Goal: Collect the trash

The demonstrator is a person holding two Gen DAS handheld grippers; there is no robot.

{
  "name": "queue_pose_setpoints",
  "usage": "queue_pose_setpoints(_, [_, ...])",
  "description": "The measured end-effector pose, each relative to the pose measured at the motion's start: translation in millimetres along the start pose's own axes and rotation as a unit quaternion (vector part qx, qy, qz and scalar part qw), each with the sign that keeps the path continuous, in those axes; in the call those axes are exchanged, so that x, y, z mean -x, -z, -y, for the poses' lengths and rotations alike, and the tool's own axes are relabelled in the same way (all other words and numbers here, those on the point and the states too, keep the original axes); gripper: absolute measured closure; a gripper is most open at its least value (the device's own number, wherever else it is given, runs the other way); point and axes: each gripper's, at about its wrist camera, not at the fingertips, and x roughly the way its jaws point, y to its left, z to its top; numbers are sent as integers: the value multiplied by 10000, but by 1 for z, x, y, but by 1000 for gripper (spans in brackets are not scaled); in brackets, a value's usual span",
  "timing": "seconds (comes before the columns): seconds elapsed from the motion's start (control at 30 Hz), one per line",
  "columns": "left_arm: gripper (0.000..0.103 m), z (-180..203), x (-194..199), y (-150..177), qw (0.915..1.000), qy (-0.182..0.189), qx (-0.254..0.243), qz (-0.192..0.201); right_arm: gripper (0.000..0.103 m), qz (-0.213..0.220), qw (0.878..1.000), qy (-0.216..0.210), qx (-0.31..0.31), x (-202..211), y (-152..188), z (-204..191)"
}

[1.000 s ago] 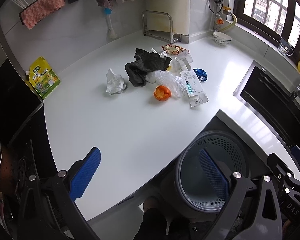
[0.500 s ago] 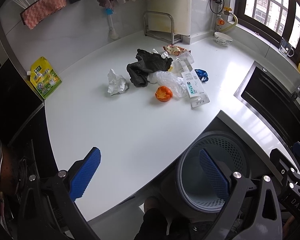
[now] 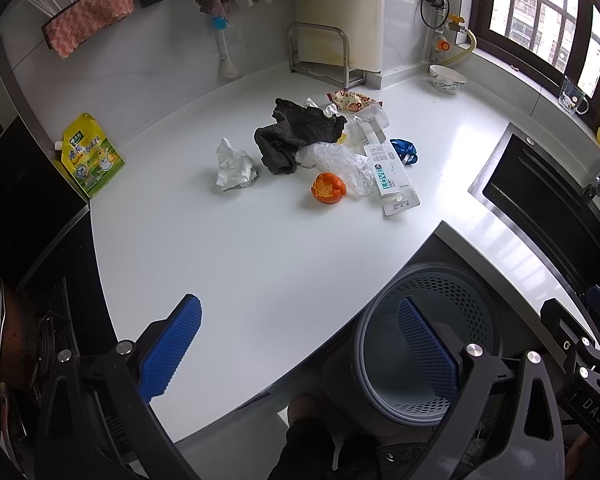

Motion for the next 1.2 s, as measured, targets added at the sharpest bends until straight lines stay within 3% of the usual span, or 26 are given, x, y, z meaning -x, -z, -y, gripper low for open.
queue_pose_setpoints(0.93, [6, -1, 4, -4, 10000, -5, 43, 38, 18, 85, 9999, -22, -109, 4, 4, 11])
queue_pose_setpoints(1.2, [6, 6, 7, 1, 9994, -207, 255, 71, 18, 191, 9994, -274, -44, 5, 11, 23])
